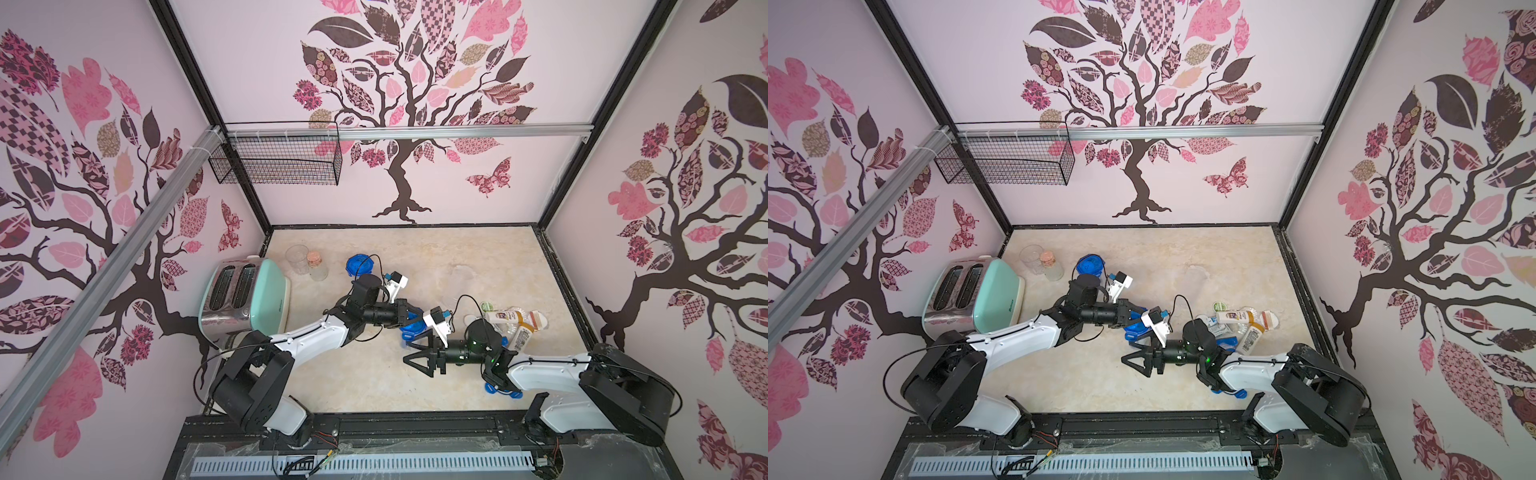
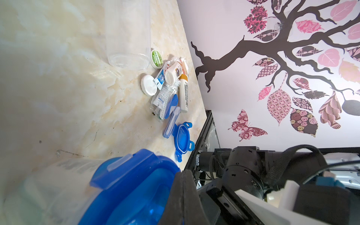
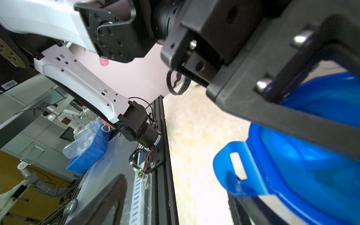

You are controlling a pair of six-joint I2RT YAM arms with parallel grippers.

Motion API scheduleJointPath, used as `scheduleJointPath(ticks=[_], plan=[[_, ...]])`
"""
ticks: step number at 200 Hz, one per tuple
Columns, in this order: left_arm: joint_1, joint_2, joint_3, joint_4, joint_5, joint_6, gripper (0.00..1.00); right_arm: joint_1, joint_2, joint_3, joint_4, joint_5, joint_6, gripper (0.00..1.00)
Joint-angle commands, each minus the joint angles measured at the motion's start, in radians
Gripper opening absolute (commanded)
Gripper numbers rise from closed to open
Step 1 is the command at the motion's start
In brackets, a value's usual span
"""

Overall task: Take out toiletry kits
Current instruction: Unfasten the latch on the container, then adjust the container at the center of the board.

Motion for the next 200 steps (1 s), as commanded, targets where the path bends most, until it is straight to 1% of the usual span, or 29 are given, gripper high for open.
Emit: scheduleJointPath(ticks=[1,19,35,44,64,84,115,144,165,173,183,200], plan=[[-0.003,0.059,-0.050,-0.152,-0.064,0.023,0.01,0.003,-0.044,0.022,-0.005,-0.020,-0.044,0.84],[-0.003,0.040,-0.027,-0.179,-0.066,0.032,0.02,0.003,-0.086,-0.008,-0.015,-0.025,-0.061,0.86],[-0.003,0.016,0.008,-0.222,-0.072,0.044,0.03,0.003,-0.138,-0.006,-0.110,-0.032,-0.106,0.89],[-0.003,0.001,0.029,-0.243,-0.073,0.049,0.05,0.003,-0.165,-0.001,-0.171,-0.033,-0.130,0.89],[-0.004,-0.032,0.082,-0.300,-0.081,0.053,0.10,0.000,-0.223,-0.008,-0.245,-0.024,-0.152,0.90],[-0.003,-0.067,0.136,-0.374,-0.087,0.066,0.15,-0.004,-0.276,-0.025,-0.291,-0.012,-0.147,0.91],[-0.002,-0.127,0.205,-0.513,-0.126,0.103,0.22,-0.022,-0.353,-0.049,-0.373,0.003,-0.126,0.91],[0.007,-0.198,0.214,-0.597,-0.173,0.116,0.28,-0.067,-0.433,-0.052,-0.450,0.007,-0.094,0.91],[0.018,-0.250,0.202,-0.672,-0.201,0.135,0.32,-0.116,-0.481,-0.023,-0.547,0.063,-0.064,0.92],[0.021,-0.272,0.192,-0.699,-0.210,0.142,0.32,-0.142,-0.489,-0.008,-0.577,0.076,-0.046,0.92],[0.023,-0.300,0.181,-0.731,-0.219,0.148,0.37,-0.166,-0.491,0.016,-0.610,0.096,-0.028,0.93],[0.026,-0.345,0.160,-0.779,-0.239,0.153,0.39,-0.179,-0.475,0.071,-0.678,0.136,-0.029,0.93]])
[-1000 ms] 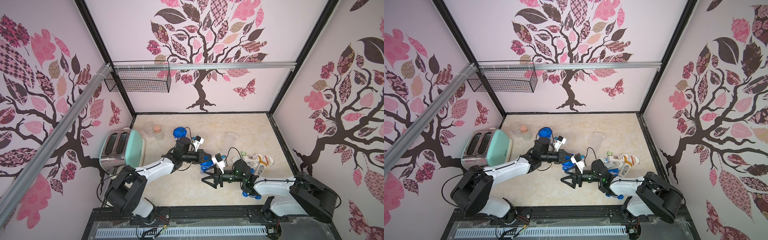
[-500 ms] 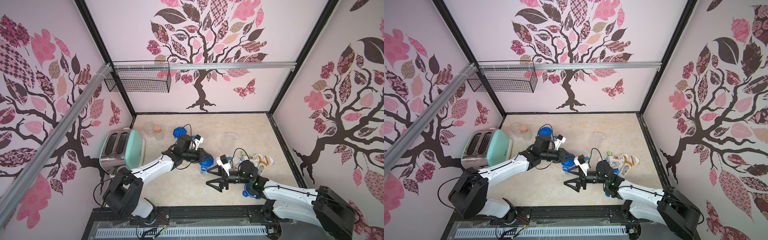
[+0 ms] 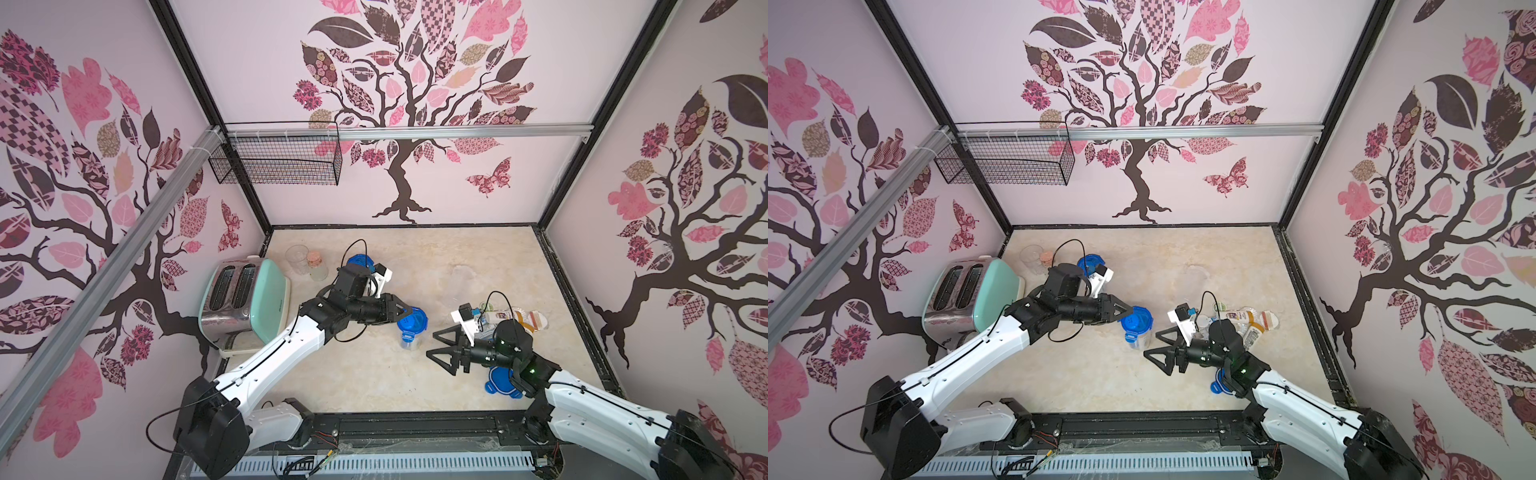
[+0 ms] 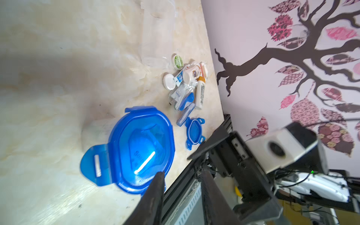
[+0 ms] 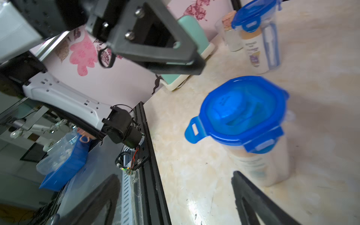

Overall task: Take out toiletry kits
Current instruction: Adjust the container at the center of the board.

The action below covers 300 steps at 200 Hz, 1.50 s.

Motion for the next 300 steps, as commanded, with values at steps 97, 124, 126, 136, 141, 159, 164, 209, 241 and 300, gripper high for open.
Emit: scheduleJointPath(ticks=[97,124,126,136,141,159,164,209,241,300], plan=[[0.035,-0.218,-0.159,-0.152,0.028,-0.018,0.42,-0.055,0.210,0.320,-0.305,0.070,-0.047,0.95],[0.038,-0.231,-0.154,-0.188,0.031,0.014,0.47,-0.108,0.259,0.347,-0.307,0.019,-0.016,0.94],[0.040,-0.230,-0.153,-0.191,0.031,0.017,0.47,-0.111,0.263,0.349,-0.305,0.017,-0.015,0.94],[0.041,-0.228,-0.149,-0.199,0.029,0.030,0.48,-0.115,0.276,0.359,-0.309,0.014,-0.016,0.94],[0.041,-0.227,-0.149,-0.198,0.029,0.036,0.48,-0.114,0.282,0.366,-0.309,0.013,-0.015,0.93],[0.049,-0.218,-0.139,-0.204,0.021,0.051,0.48,-0.116,0.311,0.387,-0.311,-0.003,-0.012,0.93],[0.053,-0.214,-0.135,-0.206,0.020,0.052,0.48,-0.116,0.319,0.391,-0.310,-0.006,-0.009,0.93],[0.061,-0.202,-0.130,-0.207,0.020,0.057,0.49,-0.118,0.373,0.411,-0.284,-0.027,0.023,0.90],[0.070,-0.172,-0.141,-0.162,0.030,0.043,0.49,-0.118,0.403,0.414,-0.262,-0.085,0.048,0.86],[0.083,-0.045,-0.115,-0.028,0.048,0.007,0.49,-0.118,0.409,0.380,-0.225,-0.166,0.066,0.83]])
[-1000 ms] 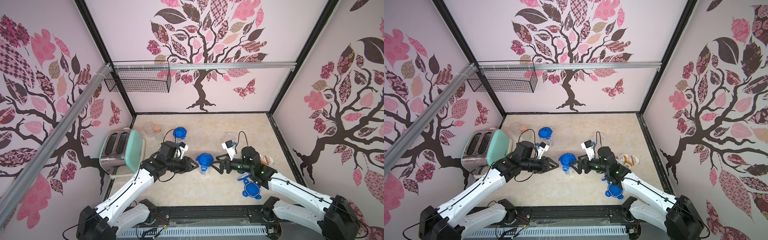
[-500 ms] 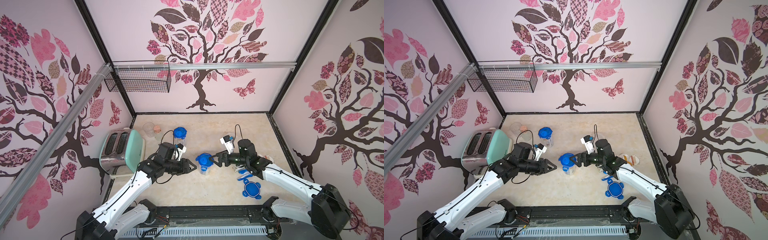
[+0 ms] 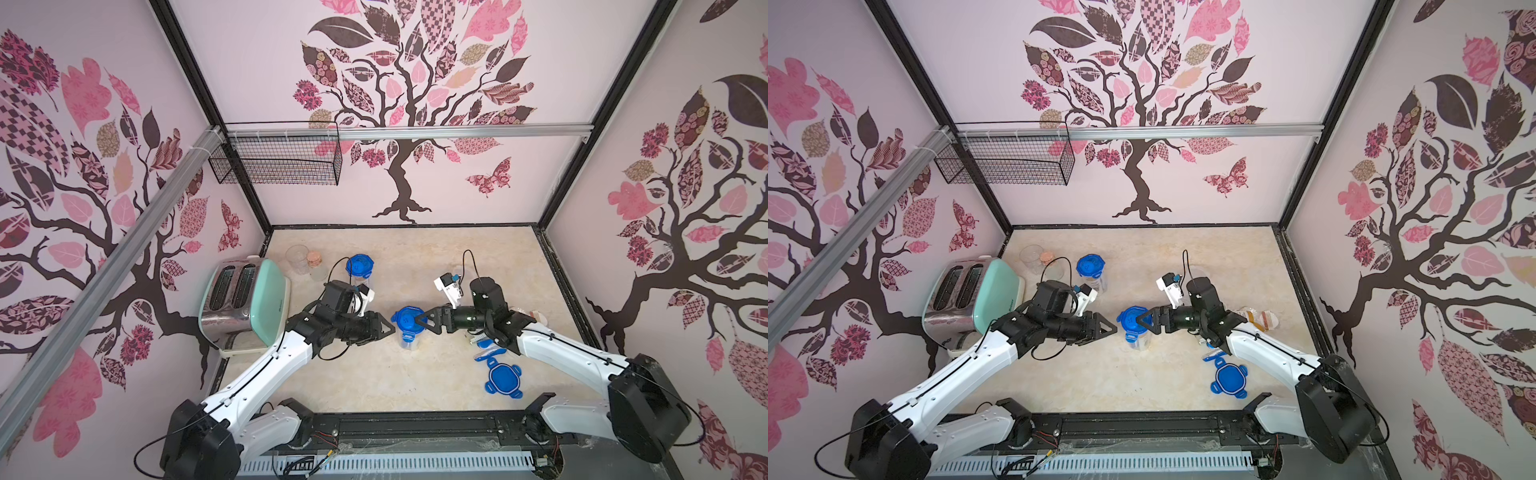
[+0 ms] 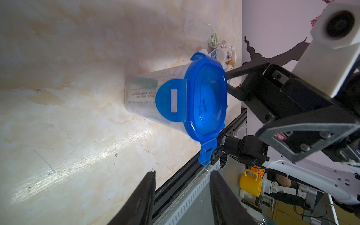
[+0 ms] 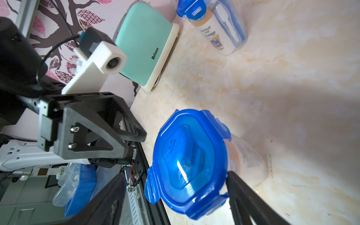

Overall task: Take out toiletry kits
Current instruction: Adjust the container at the center of the board.

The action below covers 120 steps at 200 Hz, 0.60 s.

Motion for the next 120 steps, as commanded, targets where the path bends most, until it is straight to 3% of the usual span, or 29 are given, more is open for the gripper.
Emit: scheduleJointPath(ticks=[1,120], plan=[[0.005,0.038,0.041,0.073,0.020,-0.008,0.49,-0.004,-0.003,0.003,0.031,-0.058,0.013,0.83],[0.006,0.199,0.089,0.144,0.066,0.009,0.39,0.042,-0.041,-0.118,0.155,-0.152,0.131,0.80]])
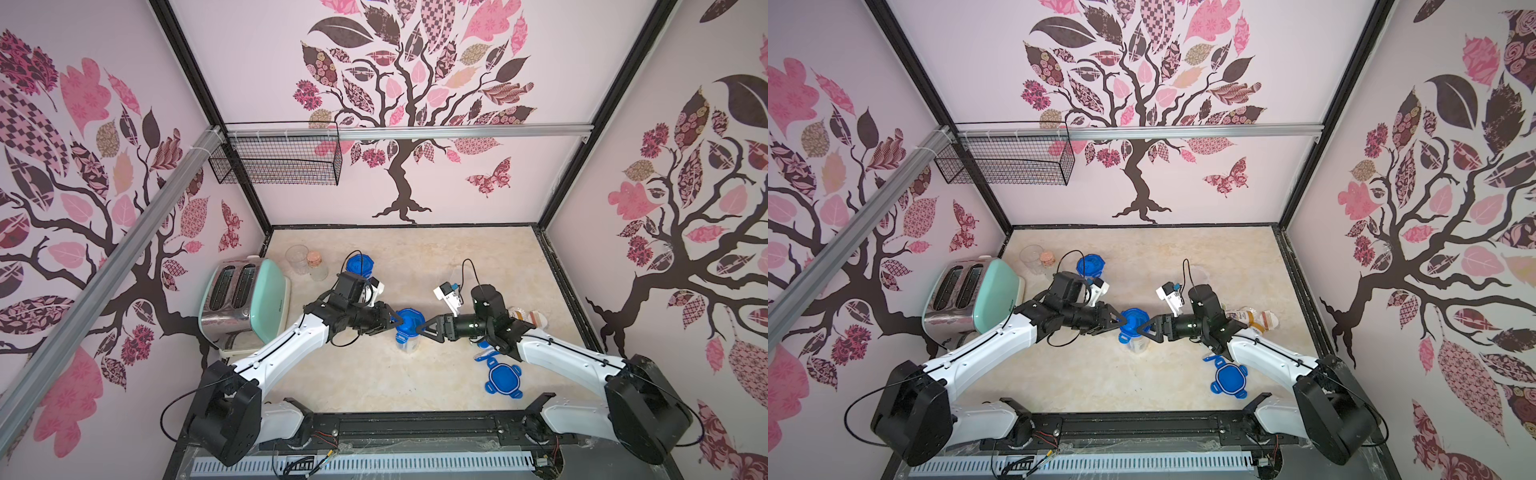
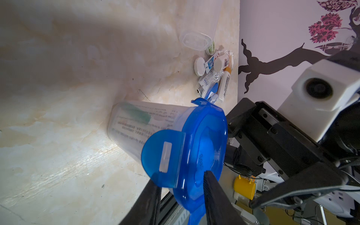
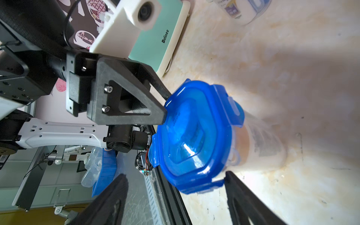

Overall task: Take out toiletry kits
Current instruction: Adjust the container at the center of the board.

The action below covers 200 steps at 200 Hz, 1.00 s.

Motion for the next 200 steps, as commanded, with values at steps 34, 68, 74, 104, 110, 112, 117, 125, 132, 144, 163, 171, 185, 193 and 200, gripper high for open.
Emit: scheduleJointPath(ticks=[34,68,74,104,110,112,117,125,132,144,163,171,185,193,200], plan=[[0.004,0.038,0.054,0.006,0.010,0.039,0.39,0.075,-0.023,-0.024,0.104,-0.032,0.064,0.80],[0.004,0.064,0.070,-0.003,0.007,0.050,0.39,0.101,-0.025,-0.042,0.149,-0.012,0.092,0.80],[0.004,0.069,0.072,-0.002,0.009,0.048,0.39,0.103,-0.024,-0.043,0.157,-0.007,0.098,0.80],[0.003,0.096,0.086,0.017,0.039,0.030,0.40,0.111,-0.013,-0.063,0.230,0.022,0.151,0.80],[0.004,0.095,0.087,0.017,0.039,0.032,0.40,0.113,-0.012,-0.068,0.247,0.028,0.162,0.80],[0.004,0.095,0.087,0.016,0.038,0.032,0.40,0.113,-0.011,-0.070,0.250,0.032,0.164,0.80],[0.004,0.096,0.087,0.015,0.036,0.033,0.40,0.115,-0.011,-0.072,0.258,0.040,0.170,0.80],[0.004,0.095,0.089,0.012,0.034,0.036,0.40,0.114,-0.013,-0.078,0.270,0.055,0.178,0.80],[0.004,0.097,0.092,0.008,0.034,0.038,0.40,0.117,-0.014,-0.084,0.284,0.066,0.189,0.80],[0.003,0.101,0.092,0.012,0.039,0.033,0.40,0.119,-0.014,-0.098,0.320,0.077,0.210,0.80],[0.004,0.110,0.095,0.035,0.061,0.015,0.41,0.122,-0.014,-0.120,0.362,0.091,0.236,0.80],[0.004,0.112,0.096,0.040,0.061,0.014,0.41,0.124,-0.014,-0.125,0.374,0.098,0.241,0.80],[0.004,0.119,0.101,0.038,0.055,0.016,0.41,0.126,-0.010,-0.128,0.388,0.102,0.249,0.80],[0.004,0.125,0.107,0.032,0.055,0.021,0.42,0.128,-0.005,-0.128,0.397,0.099,0.256,0.80],[0.004,0.130,0.108,0.033,0.056,0.021,0.42,0.131,-0.002,-0.128,0.408,0.099,0.262,0.80]])
